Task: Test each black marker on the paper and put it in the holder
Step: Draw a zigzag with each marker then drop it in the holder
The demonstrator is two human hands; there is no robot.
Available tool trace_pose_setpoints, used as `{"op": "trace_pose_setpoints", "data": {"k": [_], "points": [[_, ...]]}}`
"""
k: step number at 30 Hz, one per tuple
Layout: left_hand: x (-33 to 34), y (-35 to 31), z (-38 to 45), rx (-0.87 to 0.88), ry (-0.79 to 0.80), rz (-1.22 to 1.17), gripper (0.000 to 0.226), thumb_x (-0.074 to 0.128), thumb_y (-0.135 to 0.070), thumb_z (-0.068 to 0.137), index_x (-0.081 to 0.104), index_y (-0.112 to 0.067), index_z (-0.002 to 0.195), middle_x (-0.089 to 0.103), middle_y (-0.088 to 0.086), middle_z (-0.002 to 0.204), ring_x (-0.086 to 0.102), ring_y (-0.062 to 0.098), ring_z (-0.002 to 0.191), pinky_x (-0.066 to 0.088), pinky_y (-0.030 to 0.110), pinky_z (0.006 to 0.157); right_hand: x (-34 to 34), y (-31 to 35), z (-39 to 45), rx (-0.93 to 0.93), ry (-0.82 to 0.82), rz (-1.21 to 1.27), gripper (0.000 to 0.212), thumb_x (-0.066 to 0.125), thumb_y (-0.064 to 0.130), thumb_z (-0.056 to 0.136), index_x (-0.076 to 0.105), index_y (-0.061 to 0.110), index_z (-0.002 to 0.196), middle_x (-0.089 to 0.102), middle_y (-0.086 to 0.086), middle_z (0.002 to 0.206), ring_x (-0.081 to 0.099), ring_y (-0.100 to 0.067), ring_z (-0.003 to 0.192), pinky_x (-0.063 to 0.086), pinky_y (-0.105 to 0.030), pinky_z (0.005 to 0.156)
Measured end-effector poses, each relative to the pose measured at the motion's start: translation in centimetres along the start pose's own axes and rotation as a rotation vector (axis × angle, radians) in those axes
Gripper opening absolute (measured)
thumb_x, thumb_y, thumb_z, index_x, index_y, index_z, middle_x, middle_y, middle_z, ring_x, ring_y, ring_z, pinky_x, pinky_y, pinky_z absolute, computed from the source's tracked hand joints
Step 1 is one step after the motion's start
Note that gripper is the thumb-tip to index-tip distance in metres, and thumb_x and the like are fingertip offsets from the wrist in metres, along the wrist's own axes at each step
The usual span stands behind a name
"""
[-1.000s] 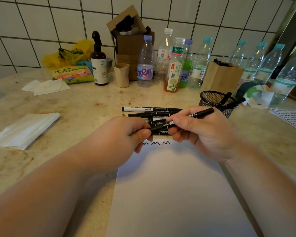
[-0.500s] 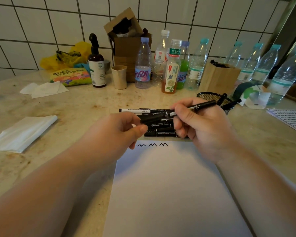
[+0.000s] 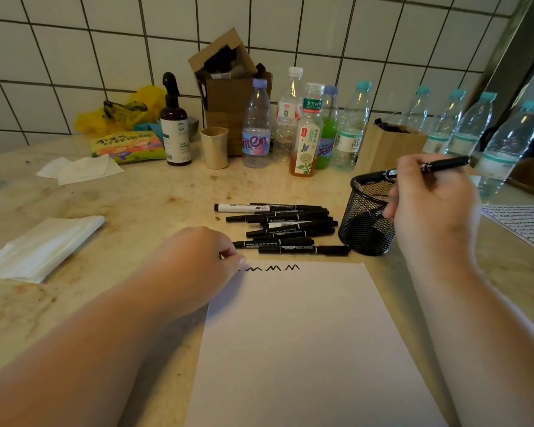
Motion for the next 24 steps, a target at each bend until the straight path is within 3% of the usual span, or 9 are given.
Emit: {"op": "trace_pose_setpoints", "data": {"k": [3, 5, 8, 12, 16, 18, 24], "points": [[0.2, 0.3, 0.2, -0.001, -0.004, 0.011, 0.023, 0.055, -0.058, 0.083, 0.066, -0.042, 0.071, 0.062, -0.031, 0.058, 0.061, 0.002, 0.046, 0.048, 0.023, 0.046, -0.3, -0.1, 0.3, -0.017, -0.033, -0.104, 0.024, 0.055, 0.046, 0.094, 0.070, 0.029, 0.101, 0.073, -0.001, 0.083, 0.072, -0.019, 0.071, 0.056, -0.025, 0.057], [0.5, 0.4, 0.3, -0.002, -0.001, 0.005, 0.022, 0.053, -0.059, 0.081, 0.066, -0.043, 0.072, 0.063, -0.031, 0.057, 0.061, 0.000, 0.047, 0.051, 0.024, 0.048, -0.4, -0.2, 0.4, -0.004, -0.036, -0.130, 0.022, 0.057, 0.047, 0.092, 0.070, 0.031, 0.099, 0.073, 0.001, 0.084, 0.073, -0.025, 0.075, 0.060, -0.035, 0.065], [0.7, 0.6, 0.4, -0.002, 0.011, -0.012, 0.019, 0.049, -0.062, 0.077, 0.063, -0.049, 0.077, 0.063, -0.032, 0.057, 0.060, -0.005, 0.047, 0.055, 0.026, 0.050, -0.3, -0.5, 0.3, 0.028, -0.022, -0.153, 0.014, 0.061, 0.046, 0.090, 0.068, 0.034, 0.092, 0.072, 0.003, 0.078, 0.072, -0.022, 0.069, 0.059, -0.033, 0.058], [0.8, 0.6, 0.4, -0.003, 0.011, -0.018, 0.017, 0.049, -0.062, 0.077, 0.061, -0.050, 0.079, 0.064, -0.030, 0.056, 0.060, -0.006, 0.047, 0.054, 0.026, 0.048, -0.1, -1.1, 0.3, 0.082, 0.016, -0.194, 0.024, 0.060, 0.046, 0.094, 0.070, 0.025, 0.100, 0.071, 0.004, 0.070, 0.069, -0.011, 0.059, 0.058, -0.032, 0.056], [0.6, 0.5, 0.2, -0.004, 0.008, -0.014, 0.019, 0.049, -0.062, 0.077, 0.061, -0.049, 0.079, 0.063, -0.031, 0.058, 0.060, -0.007, 0.048, 0.049, 0.023, 0.044, 0.4, -1.3, 0.2, 0.139, 0.079, -0.253, 0.031, 0.055, 0.046, 0.095, 0.068, 0.020, 0.082, 0.070, 0.003, 0.057, 0.068, -0.015, 0.057, 0.051, -0.030, 0.056], [0.5, 0.5, 0.1, -0.006, 0.012, -0.002, 0.020, 0.049, -0.062, 0.078, 0.062, -0.046, 0.077, 0.063, -0.033, 0.059, 0.059, -0.008, 0.050, 0.051, 0.024, 0.046, 0.5, -1.6, 0.2, 0.165, 0.105, -0.269, 0.030, 0.055, 0.041, 0.095, 0.068, 0.020, 0.078, 0.071, 0.015, 0.057, 0.066, -0.009, 0.052, 0.054, -0.030, 0.056], [0.4, 0.5, 0.1, -0.023, 0.010, -0.005, 0.017, 0.053, -0.061, 0.079, 0.061, -0.046, 0.076, 0.062, -0.033, 0.060, 0.060, -0.004, 0.048, 0.048, 0.023, 0.047, 0.6, -2.2, 0.3, 0.194, 0.115, -0.203, 0.016, 0.056, 0.029, 0.096, 0.071, 0.027, 0.093, 0.071, 0.015, 0.056, 0.061, -0.004, 0.039, 0.060, -0.034, 0.058]]}}
Point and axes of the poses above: each hand's wrist, its own z-axis towards the middle knuckle, its own x-axis out of the palm, y = z × x, the point moved 9 cm from there along z, towards the middle knuckle
